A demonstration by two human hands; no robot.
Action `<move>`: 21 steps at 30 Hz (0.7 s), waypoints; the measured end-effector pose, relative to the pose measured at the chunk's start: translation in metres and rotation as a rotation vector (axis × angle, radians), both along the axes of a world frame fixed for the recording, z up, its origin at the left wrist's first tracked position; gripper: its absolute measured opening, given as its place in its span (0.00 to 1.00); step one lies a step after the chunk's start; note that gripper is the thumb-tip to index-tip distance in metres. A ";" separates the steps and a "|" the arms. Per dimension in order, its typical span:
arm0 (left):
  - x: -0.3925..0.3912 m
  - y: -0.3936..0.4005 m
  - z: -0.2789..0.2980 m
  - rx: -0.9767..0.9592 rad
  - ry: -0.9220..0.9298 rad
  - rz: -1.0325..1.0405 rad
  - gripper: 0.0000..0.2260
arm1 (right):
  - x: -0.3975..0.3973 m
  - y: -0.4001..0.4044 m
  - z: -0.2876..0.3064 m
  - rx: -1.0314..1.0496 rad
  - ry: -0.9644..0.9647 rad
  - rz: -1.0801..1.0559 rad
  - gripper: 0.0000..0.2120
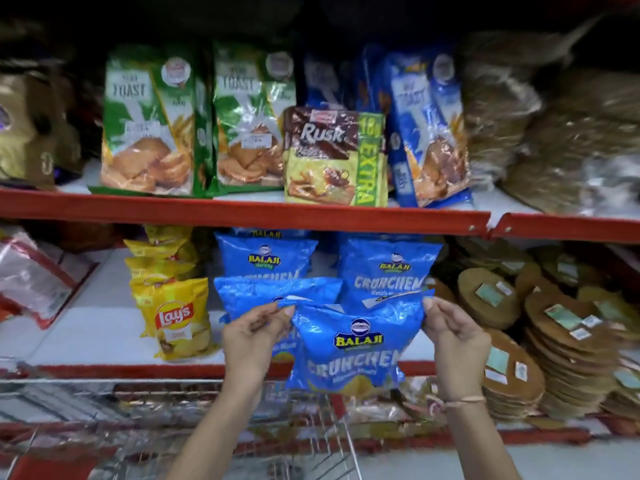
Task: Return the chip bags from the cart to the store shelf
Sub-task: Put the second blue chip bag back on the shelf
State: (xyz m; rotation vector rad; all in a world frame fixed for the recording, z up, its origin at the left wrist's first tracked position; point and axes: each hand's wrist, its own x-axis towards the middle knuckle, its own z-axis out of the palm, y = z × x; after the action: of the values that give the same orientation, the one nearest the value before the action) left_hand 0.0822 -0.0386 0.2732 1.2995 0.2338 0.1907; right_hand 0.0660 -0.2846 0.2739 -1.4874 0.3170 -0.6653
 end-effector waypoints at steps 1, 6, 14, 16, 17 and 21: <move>0.006 -0.014 0.003 0.000 -0.001 -0.012 0.06 | 0.006 -0.012 0.005 -0.013 -0.011 -0.016 0.06; 0.037 -0.077 0.005 0.011 0.024 -0.054 0.07 | 0.040 -0.070 0.010 0.036 -0.023 -0.108 0.04; 0.072 -0.114 -0.022 0.255 0.188 -0.189 0.12 | 0.074 -0.112 -0.046 -0.007 0.283 -0.201 0.16; 0.068 -0.109 -0.020 0.227 0.164 -0.250 0.12 | 0.068 -0.099 -0.040 -0.078 0.325 -0.216 0.15; 0.064 -0.104 -0.017 0.195 0.147 -0.275 0.13 | 0.065 -0.090 -0.034 -0.137 0.339 -0.229 0.14; 0.043 -0.054 -0.006 0.233 0.022 -0.250 0.09 | 0.050 -0.025 -0.007 -0.470 0.183 -0.153 0.20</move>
State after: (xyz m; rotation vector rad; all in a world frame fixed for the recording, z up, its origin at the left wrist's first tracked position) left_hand 0.1256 -0.0922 0.2671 1.5494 0.0667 -0.0098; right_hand 0.1160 -0.3101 0.2673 -1.9942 0.4387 -0.7612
